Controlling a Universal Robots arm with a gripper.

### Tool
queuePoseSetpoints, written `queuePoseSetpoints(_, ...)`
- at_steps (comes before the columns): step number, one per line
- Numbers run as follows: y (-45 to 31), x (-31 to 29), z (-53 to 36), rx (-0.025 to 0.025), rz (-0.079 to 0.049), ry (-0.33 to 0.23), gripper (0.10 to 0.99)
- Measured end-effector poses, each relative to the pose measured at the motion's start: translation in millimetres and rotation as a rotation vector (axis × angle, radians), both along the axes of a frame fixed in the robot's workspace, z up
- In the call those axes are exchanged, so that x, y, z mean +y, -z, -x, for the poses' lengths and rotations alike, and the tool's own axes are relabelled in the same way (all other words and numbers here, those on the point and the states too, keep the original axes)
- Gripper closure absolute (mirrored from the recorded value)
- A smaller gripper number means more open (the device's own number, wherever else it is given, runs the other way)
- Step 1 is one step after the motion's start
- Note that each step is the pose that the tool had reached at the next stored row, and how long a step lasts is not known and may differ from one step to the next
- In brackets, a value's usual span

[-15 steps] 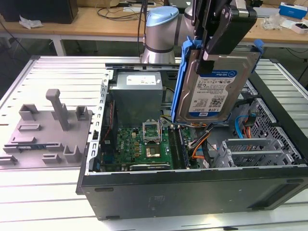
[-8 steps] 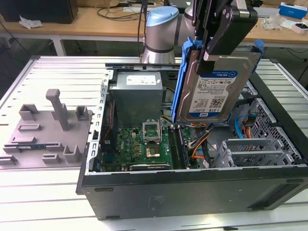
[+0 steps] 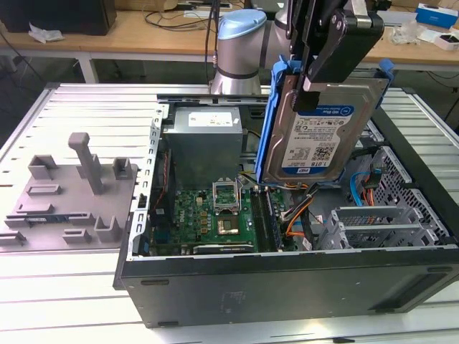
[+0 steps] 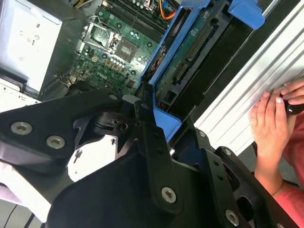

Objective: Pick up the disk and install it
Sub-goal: 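Insert the disk into the insertion slot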

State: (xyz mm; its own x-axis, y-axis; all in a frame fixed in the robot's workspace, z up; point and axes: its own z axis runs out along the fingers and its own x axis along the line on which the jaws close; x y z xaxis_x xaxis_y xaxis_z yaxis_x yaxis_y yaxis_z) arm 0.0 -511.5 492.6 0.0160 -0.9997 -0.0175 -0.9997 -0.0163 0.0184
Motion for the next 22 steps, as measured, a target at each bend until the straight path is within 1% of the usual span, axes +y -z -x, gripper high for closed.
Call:
queuePoseSetpoints(4, 0.7, -5.7, 0.5, -0.0019, -0.046, 0.000, 0.718)
queuePoseSetpoints(5, 0.8, -6.5, 0.6, -0.0022, -0.052, 0.000, 0.718)
queuePoseSetpoints(9, 0.8, -7.3, 0.6, -0.0021, -0.052, 0.000, 0.718)
queuePoseSetpoints(10, 0.9, -8.7, 0.4, -0.0022, -0.052, 0.000, 0.718)
queuePoseSetpoints(11, 1.0, -10.7, 0.4, -0.0022, -0.052, 0.000, 0.718)
queuePoseSetpoints(12, 1.1, -16.3, 0.5, -0.0022, -0.052, 0.000, 0.718)
queuePoseSetpoints(14, 1.4, -24.3, -1.3, -0.0022, -0.052, 0.000, 0.718)
queuePoseSetpoints(16, 1.7, -27.9, -7.6, -0.0022, -0.052, 0.000, 0.718)
queuePoseSetpoints(19, 2.1, -31.1, -21.6, -0.0022, -0.051, 0.000, 0.718)
queuePoseSetpoints(22, 2.8, -33.8, -36.0, -0.0023, -0.042, 0.000, 0.718)
